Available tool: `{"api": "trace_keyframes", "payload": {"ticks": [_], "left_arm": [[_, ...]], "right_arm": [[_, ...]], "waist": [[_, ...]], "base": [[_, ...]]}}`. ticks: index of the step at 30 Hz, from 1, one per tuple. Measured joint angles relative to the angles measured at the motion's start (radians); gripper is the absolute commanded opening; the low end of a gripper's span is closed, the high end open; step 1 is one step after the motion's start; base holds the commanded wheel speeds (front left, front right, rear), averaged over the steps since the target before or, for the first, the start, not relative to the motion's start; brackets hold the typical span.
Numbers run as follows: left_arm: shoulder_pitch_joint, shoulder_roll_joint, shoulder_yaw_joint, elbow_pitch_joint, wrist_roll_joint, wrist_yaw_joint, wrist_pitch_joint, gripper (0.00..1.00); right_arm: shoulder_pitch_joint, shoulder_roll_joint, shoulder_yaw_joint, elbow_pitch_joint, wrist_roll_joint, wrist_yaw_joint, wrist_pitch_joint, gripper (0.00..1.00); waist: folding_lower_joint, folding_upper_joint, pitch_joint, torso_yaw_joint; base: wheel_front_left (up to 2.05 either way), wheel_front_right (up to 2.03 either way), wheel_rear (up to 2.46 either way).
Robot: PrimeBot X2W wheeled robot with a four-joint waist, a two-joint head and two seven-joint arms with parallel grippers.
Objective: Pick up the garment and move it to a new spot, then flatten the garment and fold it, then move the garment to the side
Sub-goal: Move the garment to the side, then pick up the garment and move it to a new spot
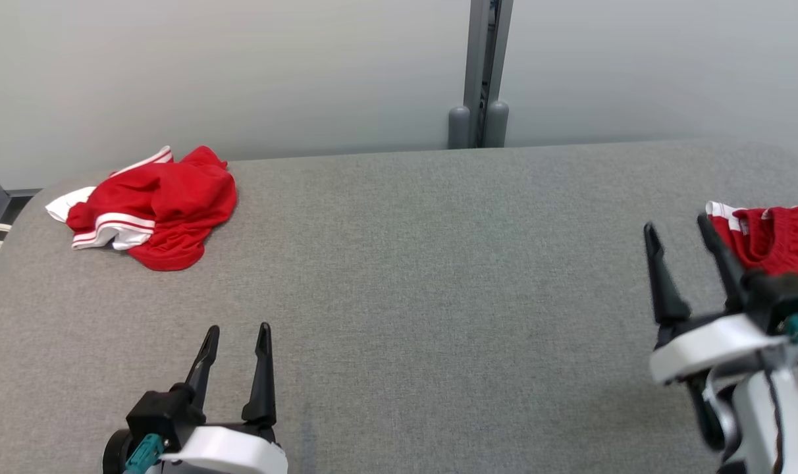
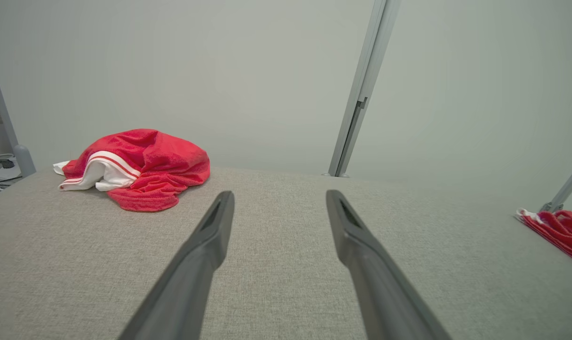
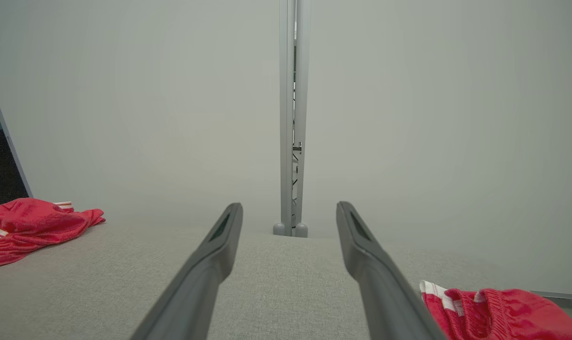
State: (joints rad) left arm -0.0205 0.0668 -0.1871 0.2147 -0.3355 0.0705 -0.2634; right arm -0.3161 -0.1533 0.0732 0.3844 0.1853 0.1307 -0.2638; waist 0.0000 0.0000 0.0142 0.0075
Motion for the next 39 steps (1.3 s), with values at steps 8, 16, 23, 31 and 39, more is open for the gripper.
{"api": "trace_keyframes", "payload": {"ticks": [8,16,23,31,39], "left_arm": [[0.042,-0.01,0.03,-0.003,0.009,-0.008,0.0,1.0],[0.051,-0.014,0.046,-0.007,0.027,-0.016,0.0,1.0],[0.047,-0.016,0.043,-0.008,0.032,-0.021,0.0,1.0],[0.043,-0.017,0.043,-0.009,0.041,-0.021,0.0,1.0],[0.042,-0.018,0.033,-0.01,0.037,-0.021,0.0,1.0]], "right_arm": [[0.197,0.091,-0.026,-0.132,-0.046,0.0,0.017,1.0],[0.278,0.103,-0.05,-0.179,-0.039,0.0,0.026,1.0],[0.281,0.104,-0.046,-0.173,-0.023,0.0,0.025,1.0],[0.281,0.104,-0.055,-0.173,-0.017,0.0,0.02,1.0],[0.281,0.104,-0.057,-0.169,-0.016,0.0,0.018,1.0]], "waist": [[0.0,0.0,-0.02,0.014],[0.0,0.0,-0.021,0.021],[0.0,0.0,-0.018,0.025],[0.0,0.0,-0.018,0.029],[0.0,0.0,-0.017,0.033]], "base": [[0.0,0.0,0.0],[0.0,0.0,0.0],[0.0,0.0,0.0],[0.0,0.0,0.0],[0.0,0.0,0.0]]}}
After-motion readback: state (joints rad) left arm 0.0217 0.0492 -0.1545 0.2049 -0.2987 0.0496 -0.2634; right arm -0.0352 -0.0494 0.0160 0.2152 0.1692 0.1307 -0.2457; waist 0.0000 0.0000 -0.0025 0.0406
